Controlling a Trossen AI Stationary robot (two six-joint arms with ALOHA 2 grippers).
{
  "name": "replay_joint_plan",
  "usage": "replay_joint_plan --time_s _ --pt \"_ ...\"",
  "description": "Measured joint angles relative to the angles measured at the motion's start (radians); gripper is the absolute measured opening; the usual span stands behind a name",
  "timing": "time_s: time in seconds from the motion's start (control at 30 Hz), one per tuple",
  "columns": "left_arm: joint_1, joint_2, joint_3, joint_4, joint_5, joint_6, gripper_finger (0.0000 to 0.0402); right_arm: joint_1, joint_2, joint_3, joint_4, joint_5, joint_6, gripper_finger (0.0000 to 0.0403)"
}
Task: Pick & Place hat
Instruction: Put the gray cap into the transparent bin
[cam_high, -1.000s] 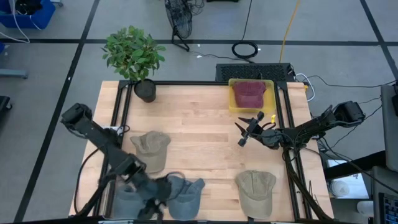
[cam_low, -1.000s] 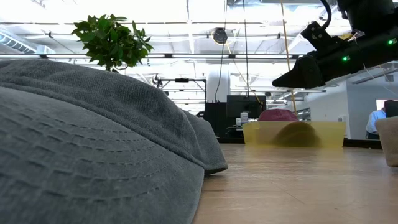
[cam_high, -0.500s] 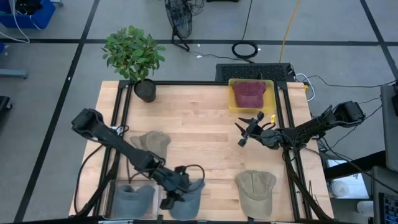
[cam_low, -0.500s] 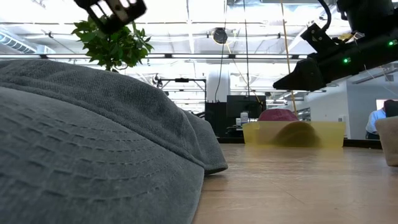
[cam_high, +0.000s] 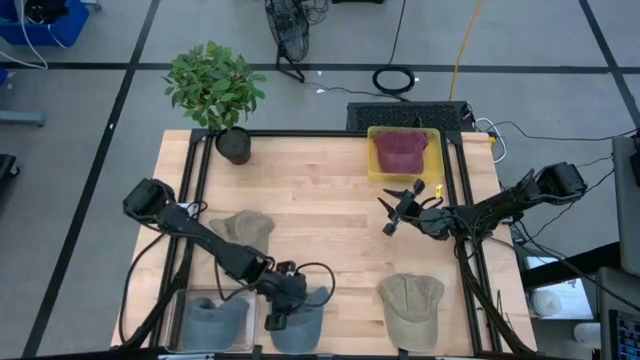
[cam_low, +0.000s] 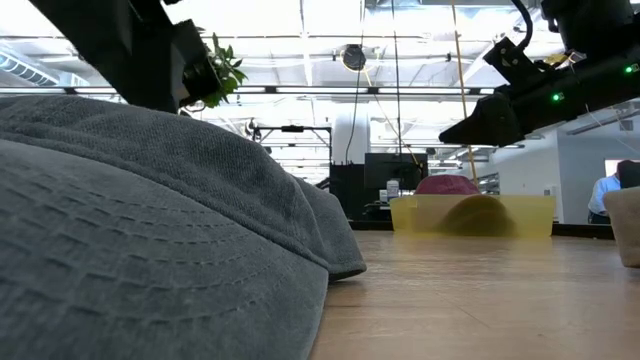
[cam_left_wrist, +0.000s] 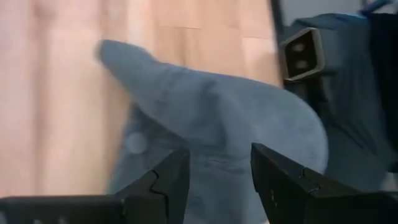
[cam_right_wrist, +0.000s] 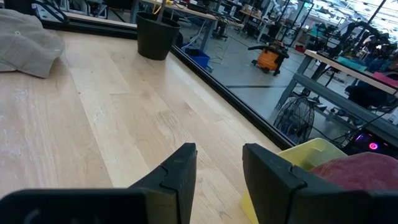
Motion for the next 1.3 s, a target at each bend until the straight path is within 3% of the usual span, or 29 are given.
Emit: replay_joint_plan --time_s 0.17,0.4,1.0,1.13,1.3 --pt "-0.021 0.0 0.0 0.083 0.067 0.0 0.017 0.0 0.0 0.0 0.0 0.0 0.0 0.0121" --pt "-0.031 0.04 -0.001 0.047 0.015 -0.028 0.017 0.0 0.0 0.0 0.0 0.0 0.001 0.0121" --pt "-0.013 0.073 0.0 0.029 0.015 -0.025 0.0167 0.0 0.0 0.0 -0.016 -0.001 0.019 0.0121" --pt "-0.013 0.073 0.0 0.029 0.014 -0.002 0.0134 0.0 0.0 0.0 -0.016 -0.001 0.019 0.0121" --pt "-0.013 0.073 0.0 0.029 0.019 0.01 0.0061 0.0 0.0 0.0 -0.018 -0.001 0.019 0.0121"
